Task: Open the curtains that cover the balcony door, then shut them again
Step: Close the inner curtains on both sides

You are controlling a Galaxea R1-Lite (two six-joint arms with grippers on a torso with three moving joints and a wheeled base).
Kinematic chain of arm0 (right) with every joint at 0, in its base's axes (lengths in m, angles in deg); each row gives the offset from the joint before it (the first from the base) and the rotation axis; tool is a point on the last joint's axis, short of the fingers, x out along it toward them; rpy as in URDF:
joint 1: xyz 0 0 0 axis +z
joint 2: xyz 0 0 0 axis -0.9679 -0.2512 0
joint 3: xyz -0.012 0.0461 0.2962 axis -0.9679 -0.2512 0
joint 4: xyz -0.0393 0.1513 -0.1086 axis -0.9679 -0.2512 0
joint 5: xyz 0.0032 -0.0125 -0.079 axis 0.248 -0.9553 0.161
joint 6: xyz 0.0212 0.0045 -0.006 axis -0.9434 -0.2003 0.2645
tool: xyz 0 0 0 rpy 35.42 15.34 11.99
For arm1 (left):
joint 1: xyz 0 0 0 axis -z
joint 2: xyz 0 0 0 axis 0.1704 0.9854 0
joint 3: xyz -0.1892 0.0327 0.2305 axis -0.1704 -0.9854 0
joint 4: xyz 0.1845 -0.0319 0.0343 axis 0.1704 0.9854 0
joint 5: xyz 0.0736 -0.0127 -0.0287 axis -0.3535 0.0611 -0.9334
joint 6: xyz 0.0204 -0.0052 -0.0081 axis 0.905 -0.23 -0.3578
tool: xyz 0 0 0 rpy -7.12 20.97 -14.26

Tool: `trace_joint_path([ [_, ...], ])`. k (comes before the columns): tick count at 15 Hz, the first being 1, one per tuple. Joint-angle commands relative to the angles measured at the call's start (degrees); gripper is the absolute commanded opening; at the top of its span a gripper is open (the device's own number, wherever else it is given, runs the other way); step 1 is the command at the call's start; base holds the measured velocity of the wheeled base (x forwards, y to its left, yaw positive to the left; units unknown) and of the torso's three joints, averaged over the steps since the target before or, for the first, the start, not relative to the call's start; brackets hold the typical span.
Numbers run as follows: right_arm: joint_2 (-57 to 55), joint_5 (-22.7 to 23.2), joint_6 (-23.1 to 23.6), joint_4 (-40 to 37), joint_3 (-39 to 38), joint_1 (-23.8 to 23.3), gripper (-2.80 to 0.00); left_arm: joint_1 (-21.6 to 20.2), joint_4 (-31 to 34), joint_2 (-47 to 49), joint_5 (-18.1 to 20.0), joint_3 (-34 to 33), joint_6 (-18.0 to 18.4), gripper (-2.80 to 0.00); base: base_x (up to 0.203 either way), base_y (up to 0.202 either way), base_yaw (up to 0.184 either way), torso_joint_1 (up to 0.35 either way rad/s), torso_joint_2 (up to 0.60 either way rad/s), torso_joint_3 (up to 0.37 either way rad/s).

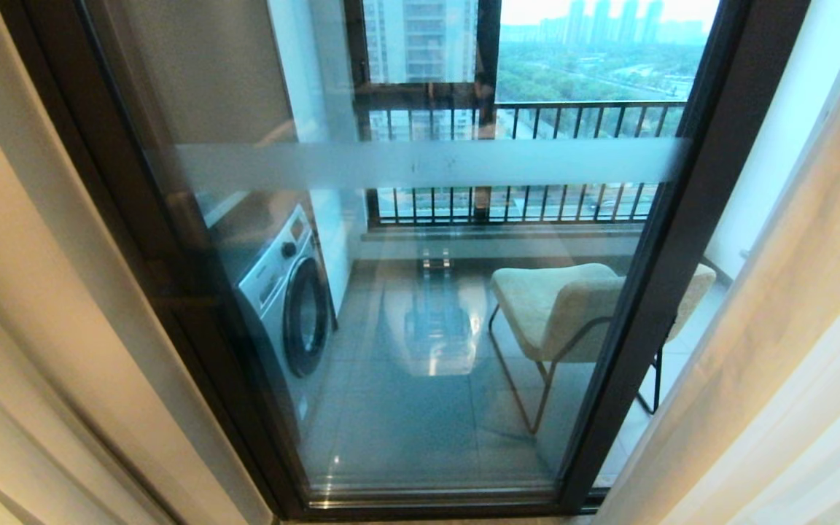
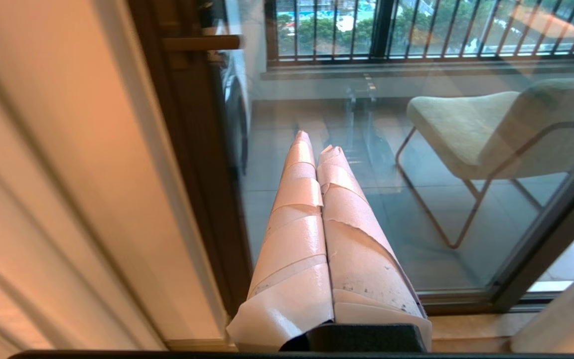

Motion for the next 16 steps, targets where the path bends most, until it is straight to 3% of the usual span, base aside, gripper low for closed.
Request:
trace_joint_path([
  [1,-0.07,0.04,0.05,-0.02,0.00,0.05,-2.80,-0.01,0.02,-0.02,0.02,0.00,-0.01,-2.80,0.000,0.186,0.001,0.000,0.00,-0.002],
  [11,-0.07,0.04,0.05,-0.02,0.00,-0.04,-2.80,-0.01,0.05,-0.02,-0.25,0.00,-0.01,-2.80,0.000,0.184,-0.001,0.003,0.00,0.001],
  [16,-0.07,0.04,0.05,-0.02,0.00,-0.04,-2.80,-0.01,0.05,-0.02,-0.25,0.00,-0.01,-2.80,0.000,0.017,0.000,0.001,0.00,0.001],
])
